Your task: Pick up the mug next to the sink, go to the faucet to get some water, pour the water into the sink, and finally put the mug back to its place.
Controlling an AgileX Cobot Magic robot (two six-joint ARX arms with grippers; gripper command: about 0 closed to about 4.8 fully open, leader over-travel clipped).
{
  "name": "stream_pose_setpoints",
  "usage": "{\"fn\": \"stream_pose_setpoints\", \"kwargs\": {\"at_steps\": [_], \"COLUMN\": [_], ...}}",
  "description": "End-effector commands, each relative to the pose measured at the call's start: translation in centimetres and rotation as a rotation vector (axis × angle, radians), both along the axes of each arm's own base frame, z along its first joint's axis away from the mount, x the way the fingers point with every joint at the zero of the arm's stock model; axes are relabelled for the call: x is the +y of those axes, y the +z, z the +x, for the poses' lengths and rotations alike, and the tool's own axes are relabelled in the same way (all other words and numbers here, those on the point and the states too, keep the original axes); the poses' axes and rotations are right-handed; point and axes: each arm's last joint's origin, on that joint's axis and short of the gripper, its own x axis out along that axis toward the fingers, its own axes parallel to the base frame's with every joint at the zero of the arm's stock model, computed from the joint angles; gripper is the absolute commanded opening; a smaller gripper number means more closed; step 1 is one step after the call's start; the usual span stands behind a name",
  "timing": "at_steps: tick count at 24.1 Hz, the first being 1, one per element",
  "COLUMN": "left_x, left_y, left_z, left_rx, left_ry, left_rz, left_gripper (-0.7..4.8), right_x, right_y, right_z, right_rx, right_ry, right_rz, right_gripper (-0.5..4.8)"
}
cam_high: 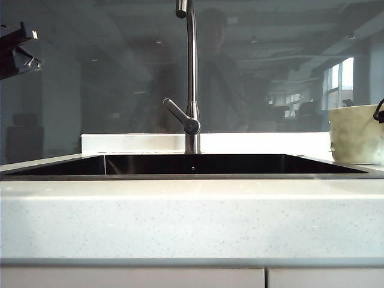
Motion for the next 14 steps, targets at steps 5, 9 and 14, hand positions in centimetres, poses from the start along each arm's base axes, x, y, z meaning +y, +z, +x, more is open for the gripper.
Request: {"fn": "stream_pose_setpoints", "kwargs": {"at_steps": [5,9,14], "left_x": [-0.1,-0.9,-2.5], "left_y": [0.9,0.6,-1.2], "left_z": [2.3,10.0,23.3], "left_rx": [-0.036,-0.021,-0.021], "left_ry": [0.005,-0.158,-0.520], "left_rz": [0.049,0.073,-0.018], "left_gripper": [-0.05,-0.05,0.58], "right_x": [0.1,1.8,9.4], "right_y": [1.8,5.3,10.4], "right_z": [0.0,1.2,4.8], "right_rx": [-0.170,-0.261,-0.138], "right_ry": [0.033,0.233,0.461], "right_rz": [0.075,0.241,0.314], "right_gripper": [-0.01,-0.02,-0.02]}}
